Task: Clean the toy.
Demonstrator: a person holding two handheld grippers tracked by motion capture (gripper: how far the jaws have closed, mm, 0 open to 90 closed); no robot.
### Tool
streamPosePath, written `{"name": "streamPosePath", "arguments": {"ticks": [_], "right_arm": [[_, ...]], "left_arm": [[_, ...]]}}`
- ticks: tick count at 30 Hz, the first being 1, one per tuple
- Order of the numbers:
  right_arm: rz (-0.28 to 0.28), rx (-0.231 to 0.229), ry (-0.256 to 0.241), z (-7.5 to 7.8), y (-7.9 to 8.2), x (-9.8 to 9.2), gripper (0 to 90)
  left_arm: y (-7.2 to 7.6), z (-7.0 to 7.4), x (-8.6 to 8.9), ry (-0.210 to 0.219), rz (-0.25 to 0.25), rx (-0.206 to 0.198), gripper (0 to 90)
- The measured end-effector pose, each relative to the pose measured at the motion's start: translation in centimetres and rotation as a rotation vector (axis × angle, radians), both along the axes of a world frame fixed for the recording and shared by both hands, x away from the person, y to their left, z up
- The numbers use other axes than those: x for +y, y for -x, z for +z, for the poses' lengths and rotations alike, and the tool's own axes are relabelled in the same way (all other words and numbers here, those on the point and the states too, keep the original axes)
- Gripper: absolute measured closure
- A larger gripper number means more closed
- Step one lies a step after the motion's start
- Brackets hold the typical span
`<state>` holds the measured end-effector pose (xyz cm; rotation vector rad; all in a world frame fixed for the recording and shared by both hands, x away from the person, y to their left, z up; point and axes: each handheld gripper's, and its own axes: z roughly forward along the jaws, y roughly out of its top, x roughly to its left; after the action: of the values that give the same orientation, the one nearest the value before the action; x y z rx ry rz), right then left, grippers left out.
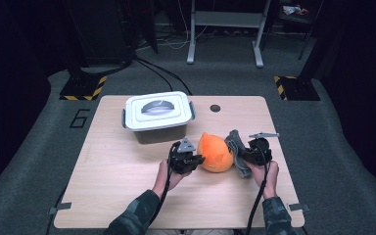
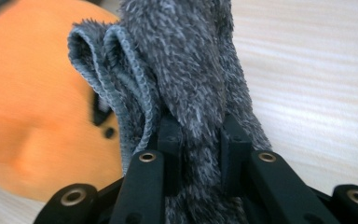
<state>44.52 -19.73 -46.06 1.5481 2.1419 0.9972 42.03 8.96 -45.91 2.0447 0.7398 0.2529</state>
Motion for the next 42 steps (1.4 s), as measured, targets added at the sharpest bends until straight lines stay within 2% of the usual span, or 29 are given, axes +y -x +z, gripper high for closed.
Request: {"name": "streamPosePath", "arguments": {"ticks": [5,9,13,15,20,21,22,28,31,35,37,42], "right_arm": [[-0.028,0.060,0.008,-1.7,-0.3,-0.4,74.3],[-0.035,0.068,0.026,-2.0,-0.2,-0.5,74.5],[-0.039,0.010,0.032,-0.3,0.4,-1.1,74.7],[-0.036,-0.019,0.010,1.0,0.8,-1.1,74.7],[0.021,-0.093,-0.009,4.1,1.4,0.0,74.7],[0.021,-0.093,-0.009,4.1,1.4,0.0,74.7],[0.064,-0.112,-0.014,5.2,1.5,1.3,74.6],[0.157,-0.131,0.014,6.5,1.4,4.4,74.6],[0.189,-0.131,0.012,6.9,1.3,6.1,74.6],[0.244,-0.135,0.040,6.8,1.0,8.0,74.5],[0.266,-0.135,0.064,6.5,0.9,8.8,74.5],[0.267,-0.109,0.094,5.6,0.4,10.0,74.6]], "left_arm": [[0.0,0.0,0.0,-0.003,0.001,0.002,82.8],[0.0,0.1,0.0,-0.012,-0.005,0.000,82.7],[-0.1,0.1,0.1,-0.009,-0.003,0.003,82.7],[-0.1,0.0,0.1,-0.004,-0.004,0.005,82.7],[-0.1,0.0,0.0,-0.002,-0.006,0.000,82.7],[-0.1,0.0,0.0,-0.002,-0.006,0.000,82.7],[-0.1,0.1,0.0,-0.004,-0.008,0.001,82.7],[-0.1,0.1,-0.1,0.000,-0.013,0.007,82.7],[-0.1,0.1,-0.2,-0.003,-0.021,-0.001,82.7],[-0.1,0.0,-0.3,0.013,-0.024,0.006,82.7],[-0.1,0.0,-0.4,0.008,-0.030,0.006,82.7],[-0.1,0.0,-0.6,-0.004,-0.037,0.011,82.8]]}}
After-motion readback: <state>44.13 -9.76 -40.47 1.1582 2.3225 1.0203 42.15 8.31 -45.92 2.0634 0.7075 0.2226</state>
